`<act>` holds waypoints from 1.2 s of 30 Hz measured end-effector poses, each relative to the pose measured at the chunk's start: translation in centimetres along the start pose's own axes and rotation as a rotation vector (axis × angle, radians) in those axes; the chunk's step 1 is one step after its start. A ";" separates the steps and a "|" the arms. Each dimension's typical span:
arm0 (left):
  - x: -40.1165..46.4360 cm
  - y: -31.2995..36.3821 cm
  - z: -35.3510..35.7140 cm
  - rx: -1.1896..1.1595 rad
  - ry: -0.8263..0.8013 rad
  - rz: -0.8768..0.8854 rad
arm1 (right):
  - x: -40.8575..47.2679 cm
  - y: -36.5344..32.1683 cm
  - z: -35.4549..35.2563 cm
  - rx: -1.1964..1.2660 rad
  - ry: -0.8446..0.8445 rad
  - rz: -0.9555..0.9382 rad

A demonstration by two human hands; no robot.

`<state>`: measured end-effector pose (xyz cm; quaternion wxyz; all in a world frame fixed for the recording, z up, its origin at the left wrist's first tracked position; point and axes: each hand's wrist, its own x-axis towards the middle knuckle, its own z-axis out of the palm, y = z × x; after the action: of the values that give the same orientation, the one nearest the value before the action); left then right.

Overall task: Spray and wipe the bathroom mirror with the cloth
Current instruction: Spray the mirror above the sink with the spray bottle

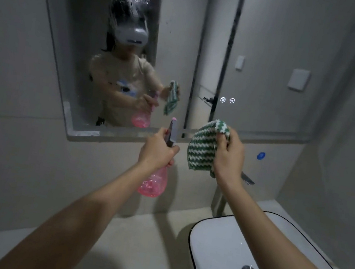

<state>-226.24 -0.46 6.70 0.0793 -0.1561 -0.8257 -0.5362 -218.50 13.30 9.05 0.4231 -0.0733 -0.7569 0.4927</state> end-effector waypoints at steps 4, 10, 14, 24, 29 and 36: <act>0.2 -0.9 0.6 0.014 -0.018 0.004 | -0.9 0.7 -0.6 -0.042 0.005 0.035; -0.2 -1.4 2.5 0.158 -0.024 -0.002 | -1.4 2.0 -2.0 -0.092 0.022 0.048; -0.5 -1.2 4.5 0.167 -0.022 0.005 | -1.1 3.2 -3.5 -0.065 0.041 0.081; -0.1 4.4 15.2 0.084 0.032 0.051 | 4.0 10.1 -11.8 -0.030 0.048 0.097; 0.2 7.5 22.0 0.093 0.091 0.053 | 7.3 13.2 -17.8 -0.032 0.000 0.112; 0.4 9.9 25.7 0.239 0.203 -0.007 | 11.4 16.0 -21.4 -0.048 -0.075 0.108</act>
<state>-222.32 26.74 4.79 0.1784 -0.0875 -0.8720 -0.4473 -215.28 42.01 5.92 0.3654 -0.1054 -0.7787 0.4990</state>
